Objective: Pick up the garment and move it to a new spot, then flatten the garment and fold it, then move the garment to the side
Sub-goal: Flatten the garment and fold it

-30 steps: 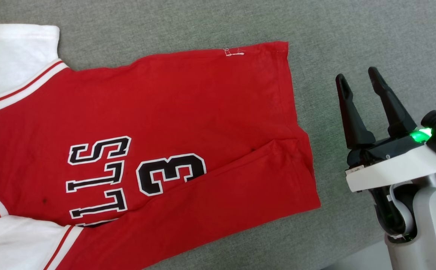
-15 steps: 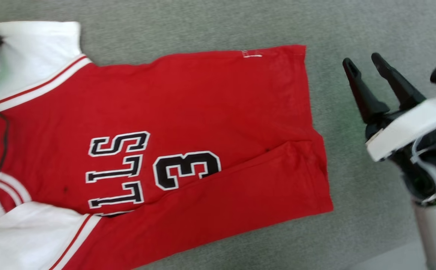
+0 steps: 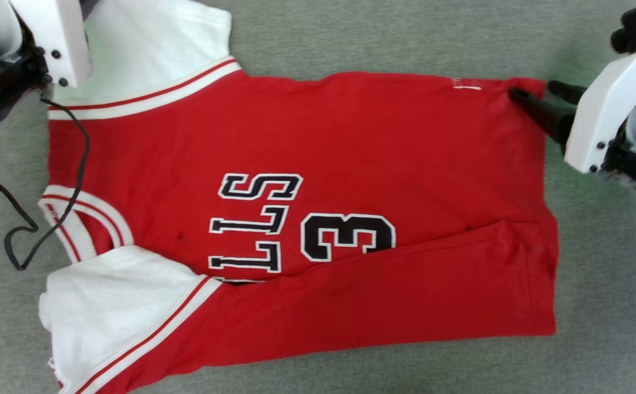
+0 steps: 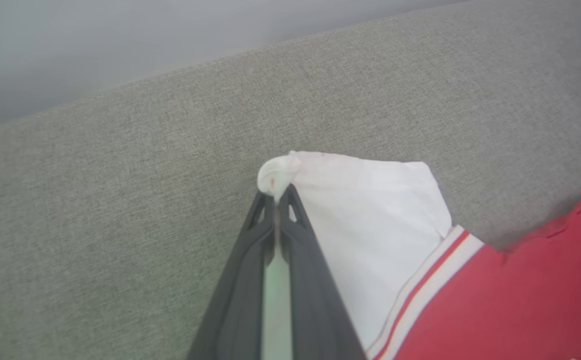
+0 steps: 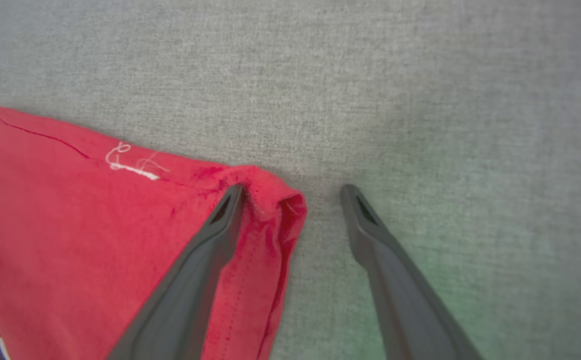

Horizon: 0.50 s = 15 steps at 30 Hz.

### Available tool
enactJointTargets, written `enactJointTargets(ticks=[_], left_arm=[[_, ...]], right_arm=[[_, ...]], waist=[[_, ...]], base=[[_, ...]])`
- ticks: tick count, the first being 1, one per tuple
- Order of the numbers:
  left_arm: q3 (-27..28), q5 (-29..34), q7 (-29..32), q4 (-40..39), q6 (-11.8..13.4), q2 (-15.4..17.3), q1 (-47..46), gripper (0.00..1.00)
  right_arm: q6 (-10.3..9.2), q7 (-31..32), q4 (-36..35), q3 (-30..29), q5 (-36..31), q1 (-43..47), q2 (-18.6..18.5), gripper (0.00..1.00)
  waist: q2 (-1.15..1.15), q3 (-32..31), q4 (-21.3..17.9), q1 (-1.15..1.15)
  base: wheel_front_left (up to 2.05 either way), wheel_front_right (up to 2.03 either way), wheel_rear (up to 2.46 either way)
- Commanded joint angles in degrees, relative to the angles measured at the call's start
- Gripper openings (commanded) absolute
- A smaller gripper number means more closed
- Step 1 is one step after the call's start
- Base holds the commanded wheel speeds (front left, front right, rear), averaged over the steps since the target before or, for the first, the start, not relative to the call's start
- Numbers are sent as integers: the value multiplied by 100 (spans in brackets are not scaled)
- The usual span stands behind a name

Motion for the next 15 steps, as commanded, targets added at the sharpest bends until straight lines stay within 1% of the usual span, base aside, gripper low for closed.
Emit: enactJointTargets(ticks=[1, 3, 4, 5, 6, 7, 8, 12, 15], left_arm=[[-31, 26, -81, 13, -33, -66, -63, 0], [-46, 55, -183, 35, -58, -115, -82, 0], [-54, 58, -230, 54, -80, -121, -82, 0], [-54, 58, -230, 54, -80, -121, -82, 0], [-59, 63, -265, 74, -87, -129, -80, 0], [-59, 82, -315, 86, -104, -143, -83, 0], [-63, 87, -351, 105, -113, -158, -80, 0], [-76, 120, -519, 161, -165, -155, -32, 0], [-101, 137, -669, 206, -206, -187, 106, 0]], right_arm=[[-2, 217, 253, 62, -29, 27, 95, 100], [-2, 509, 479, 129, -83, 45, 130, 100], [-2, 631, 562, 166, -97, 73, 153, 93], [-2, 631, 562, 166, -97, 73, 153, 93], [-2, 752, 617, 212, -127, 96, 158, 37], [-2, 834, 651, 240, -119, 107, 166, 8], [-2, 870, 661, 234, -108, 106, 173, 0], [-2, 882, 545, 211, -108, 58, 118, 0], [-2, 755, 402, 165, -119, 17, 21, 0]], waist=[[0, 31, 116, 0], [0, 34, 168, 0], [0, 27, 189, 0], [0, 27, 189, 0], [0, 20, 207, 0], [0, 14, 223, 0], [0, 3, 236, 0], [0, -67, 269, 0], [0, -191, 319, 0]], base=[[0, 0, 0], [0, 0, 0], [0, 0, 0], [0, 0, 0], [0, 0, 0], [0, 0, 0], [0, 0, 0], [0, 0, 0], [0, 0, 0]])
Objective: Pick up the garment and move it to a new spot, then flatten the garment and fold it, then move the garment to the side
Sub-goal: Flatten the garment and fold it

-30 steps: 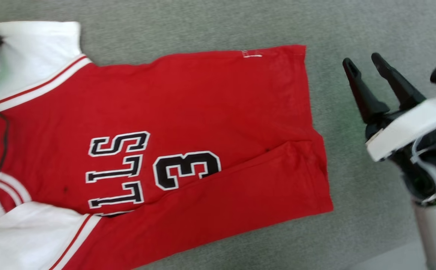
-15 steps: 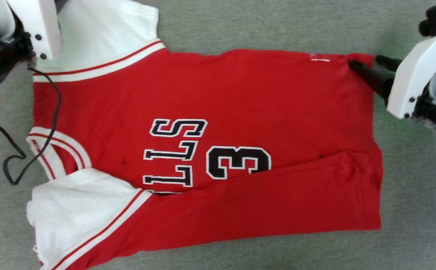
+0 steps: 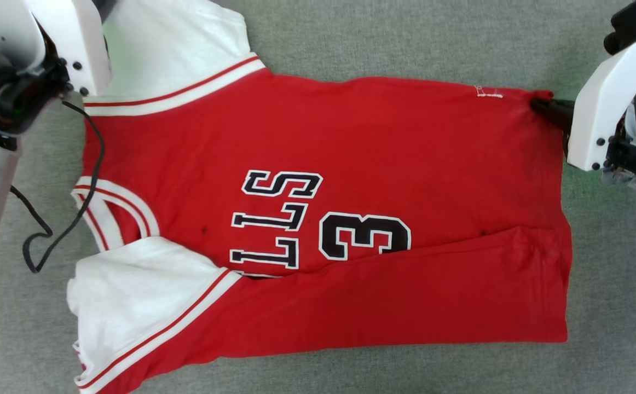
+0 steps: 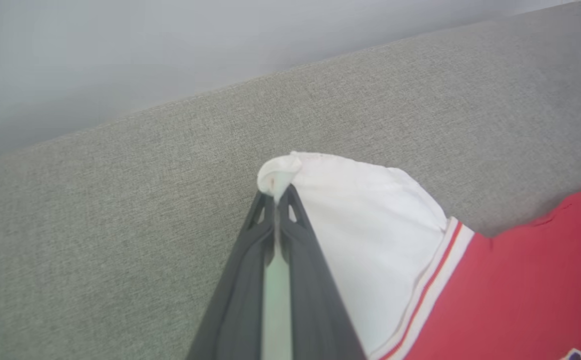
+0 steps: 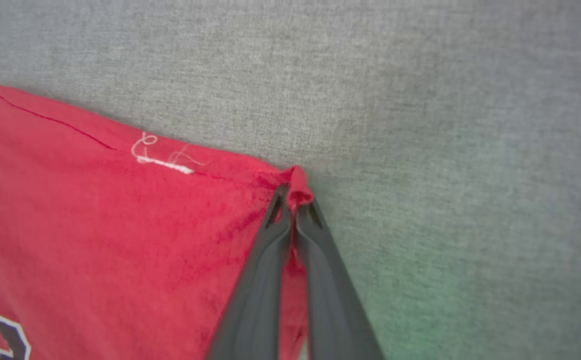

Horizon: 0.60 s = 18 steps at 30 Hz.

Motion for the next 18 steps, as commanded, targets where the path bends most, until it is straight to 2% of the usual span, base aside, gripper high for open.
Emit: enactJointTargets(ticks=[1, 8, 13, 18], left_arm=[[16, 29, -54, 7, -22, -24, 71, 0], [170, -145, -742, -14, -39, -118, 626, 0], [373, -358, -1274, -205, 107, -119, 1422, 0], [575, -597, -1692, -581, 321, 11, 2554, 0]], right_arm=[[0, 12, 55, 69, 10, 213, 54, 0], [-1, -467, -378, -315, 17, 450, -193, 0], [-1, -678, -595, -616, 74, 999, -278, 0], [-1, -897, -574, -836, 144, 1725, -147, 0]], waist=[[0, -78, 43, 0], [0, -705, 304, 0], [0, -1199, 522, 0], [0, -1701, 644, 0]], base=[[0, 0, 0], [0, 0, 0], [0, 0, 0], [0, 0, 0]])
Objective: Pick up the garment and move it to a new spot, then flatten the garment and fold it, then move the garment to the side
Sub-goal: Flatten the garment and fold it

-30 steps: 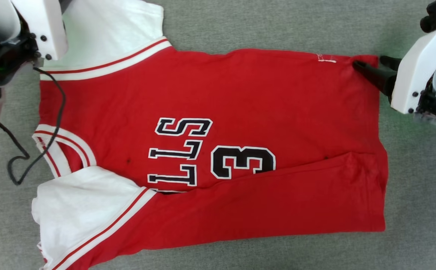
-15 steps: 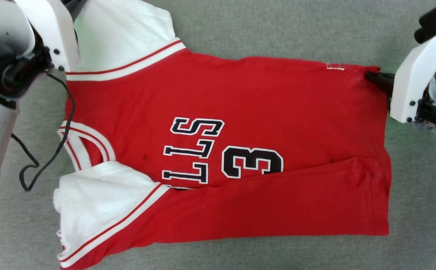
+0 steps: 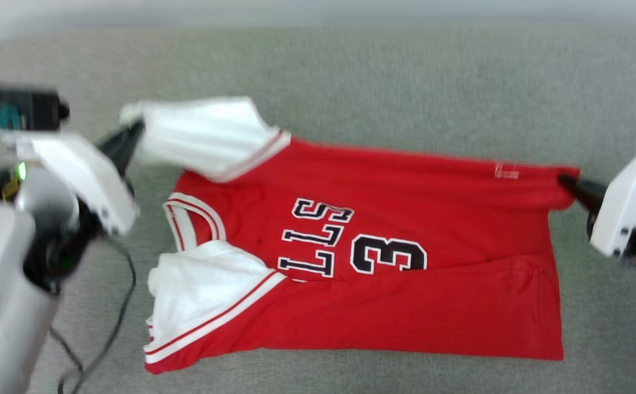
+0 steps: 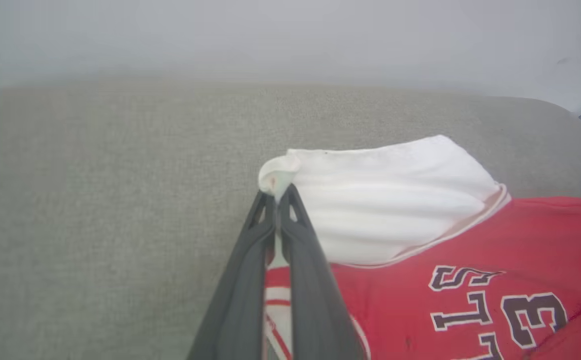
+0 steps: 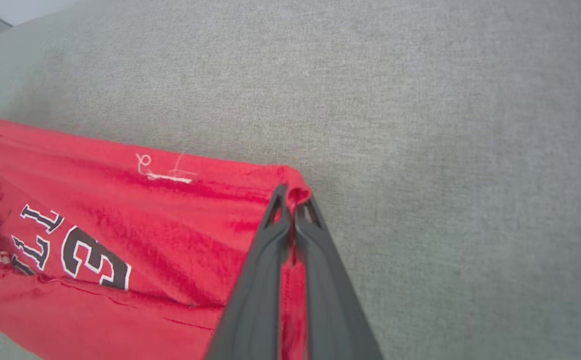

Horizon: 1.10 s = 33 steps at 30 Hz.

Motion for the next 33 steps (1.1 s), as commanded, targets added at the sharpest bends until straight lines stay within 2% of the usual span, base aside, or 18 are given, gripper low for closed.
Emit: enactJointTargets(ticks=[1, 9, 15, 16, 17, 18, 19, 26, 33], left_arm=[[36, -37, -68, -72, 52, 22, 219, 0], [108, -447, -379, -747, 500, 27, 2126, 0], [75, -788, -359, -1007, 689, -57, 3083, 0], [60, -831, -331, -1036, 708, -84, 3179, 0], [47, -865, -341, -1074, 721, -119, 3253, 12], [30, -880, -369, -1117, 738, -154, 3321, 81], [25, -860, -396, -1139, 760, -167, 3365, 100], [79, -352, -976, -1348, 955, -82, 3419, 100], [225, 309, -1764, -1801, 1301, -62, 3308, 100]], right_arm=[[-2, -61, 11, -38, 20, 144, 2, 0], [-2, -589, 141, -314, 168, 1167, 205, 0], [-3, -934, 277, -396, 190, 1707, 328, 0], [-3, -980, 316, -387, 196, 1782, 351, 12], [-3, -1024, 350, -383, 196, 1838, 384, 49], [-2, -1061, 365, -362, 199, 1883, 423, 100], [-2, -1105, 365, -335, 187, 1921, 438, 100], [-2, -1410, 7, -285, 70, 2181, 359, 100], [-2, -1067, -1008, -674, -133, 2387, 239, 100]], waist=[[0, -313, 142, 0], [0, -653, 165, 0], [0, -679, 64, 0], [0, -680, 52, 0], [0, -681, 38, 0], [0, -694, 20, 0], [0, -707, 3, 0], [0, -943, -97, 0], [0, -1246, -244, 0]], base=[[0, 0, 0], [0, 0, 0], [0, 0, 0], [0, 0, 0], [0, 0, 0], [0, 0, 0], [0, 0, 0], [0, 0, 0], [0, 0, 0]])
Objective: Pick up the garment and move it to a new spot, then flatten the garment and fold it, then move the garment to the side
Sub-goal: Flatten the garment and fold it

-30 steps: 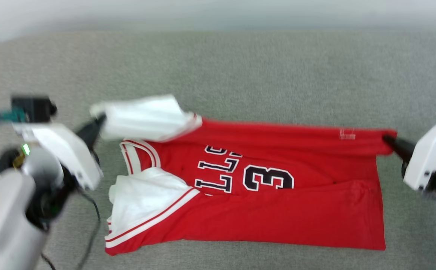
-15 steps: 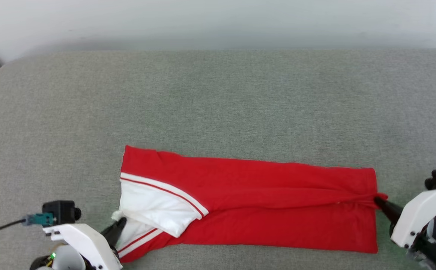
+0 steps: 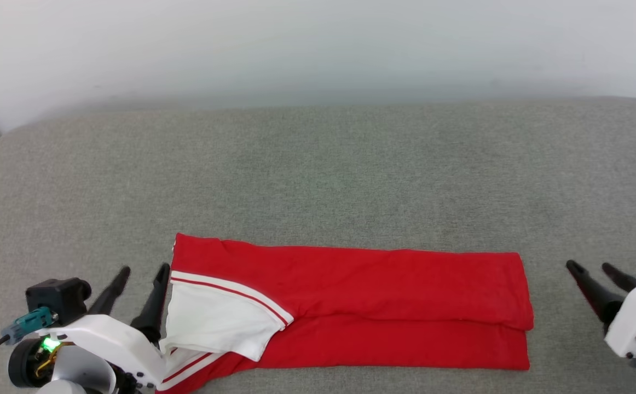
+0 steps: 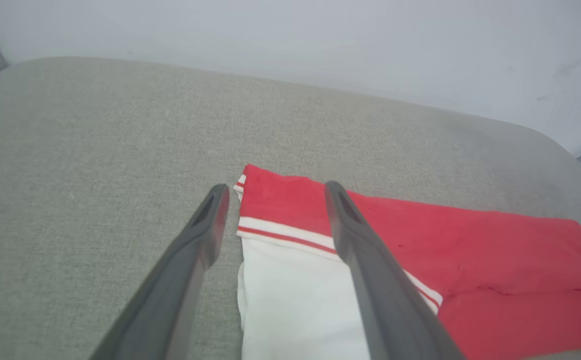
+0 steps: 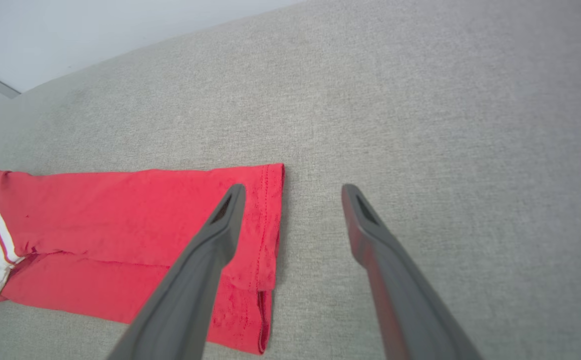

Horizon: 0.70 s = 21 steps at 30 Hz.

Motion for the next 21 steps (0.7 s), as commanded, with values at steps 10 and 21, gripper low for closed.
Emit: enactJointTargets(ticks=[10, 21], left_arm=[[44, 1276, -1355, -441, 548, -345, -501, 100], [-24, 2106, -1563, -611, 567, -776, -714, 100]], right_arm=[[-2, 1943, -853, -974, -554, -68, 157, 100], [-2, 2506, -198, -1018, -800, -242, 683, 100]], waist=[[0, -102, 98, 1], [0, 442, 679, 1]], base=[[0, 0, 0], [0, 0, 0]])
